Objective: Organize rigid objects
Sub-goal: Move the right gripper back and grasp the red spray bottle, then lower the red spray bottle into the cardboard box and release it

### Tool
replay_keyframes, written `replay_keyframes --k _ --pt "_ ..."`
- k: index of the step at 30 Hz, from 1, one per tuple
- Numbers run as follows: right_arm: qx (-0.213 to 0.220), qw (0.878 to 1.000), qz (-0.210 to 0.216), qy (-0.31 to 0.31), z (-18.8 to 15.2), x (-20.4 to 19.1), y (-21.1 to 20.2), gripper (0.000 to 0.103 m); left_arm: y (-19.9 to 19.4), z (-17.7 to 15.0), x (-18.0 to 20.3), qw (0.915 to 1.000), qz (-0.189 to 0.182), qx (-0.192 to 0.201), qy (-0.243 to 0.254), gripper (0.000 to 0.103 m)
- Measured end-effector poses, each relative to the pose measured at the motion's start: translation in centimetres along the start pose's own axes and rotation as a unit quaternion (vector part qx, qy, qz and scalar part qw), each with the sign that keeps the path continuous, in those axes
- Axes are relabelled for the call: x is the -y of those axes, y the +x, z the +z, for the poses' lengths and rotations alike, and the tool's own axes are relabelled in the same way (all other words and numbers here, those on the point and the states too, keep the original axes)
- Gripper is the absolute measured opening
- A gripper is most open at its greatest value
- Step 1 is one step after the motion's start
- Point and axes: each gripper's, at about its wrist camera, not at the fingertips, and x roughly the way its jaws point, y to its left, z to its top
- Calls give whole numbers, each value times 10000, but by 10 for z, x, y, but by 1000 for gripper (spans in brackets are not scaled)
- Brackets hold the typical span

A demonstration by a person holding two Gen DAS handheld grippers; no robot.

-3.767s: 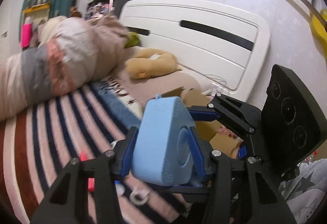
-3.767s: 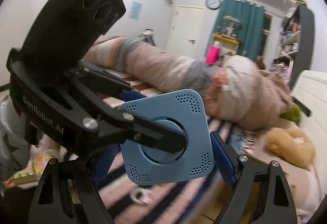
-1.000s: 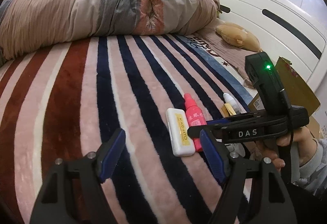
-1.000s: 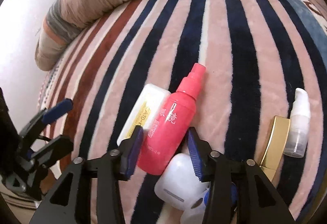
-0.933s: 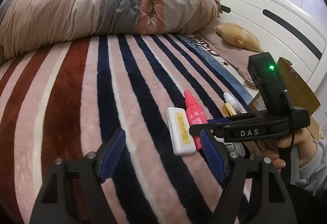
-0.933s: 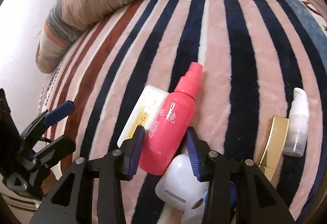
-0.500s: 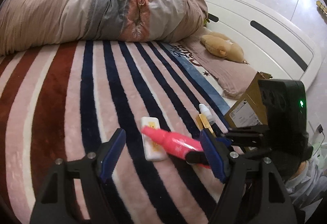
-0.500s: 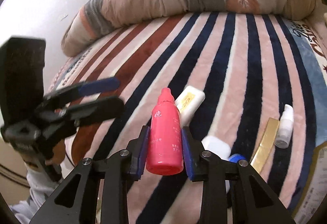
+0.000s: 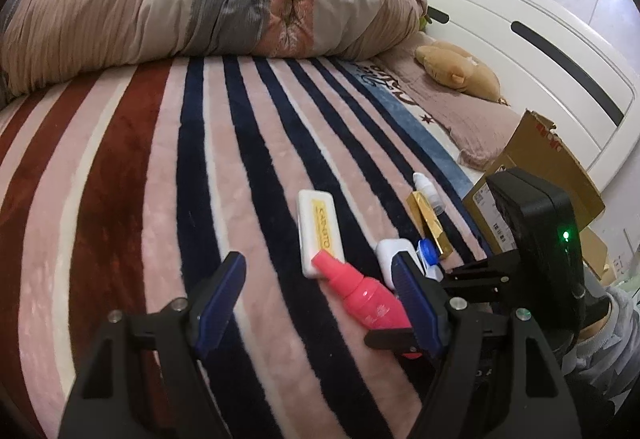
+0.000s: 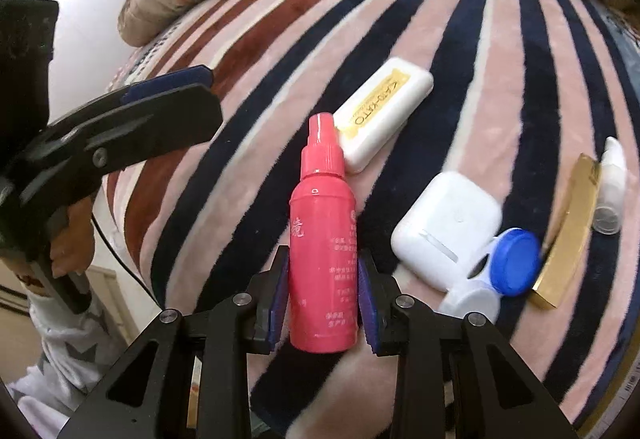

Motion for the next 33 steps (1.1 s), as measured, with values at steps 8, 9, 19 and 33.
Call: replay_keyframes --k 8,9,19,33 --pt "557 9977 -133 -360 -5 -16 -20 26 2 -8 6 9993 -345 -116 -51 72" --pt "661 9969 -109 -417 -6 -19 -26 26 -1 -7 10 9991 -400 -104 -23 72" --pt "1810 9781 80 -1028 -35 -59 -125 26 -58 18 86 9916 -994 644 527 40" --pt "3065 9484 -529 -619 -104 -1 -270 26 -63 79 267 9679 -1216 1062 1928 34"
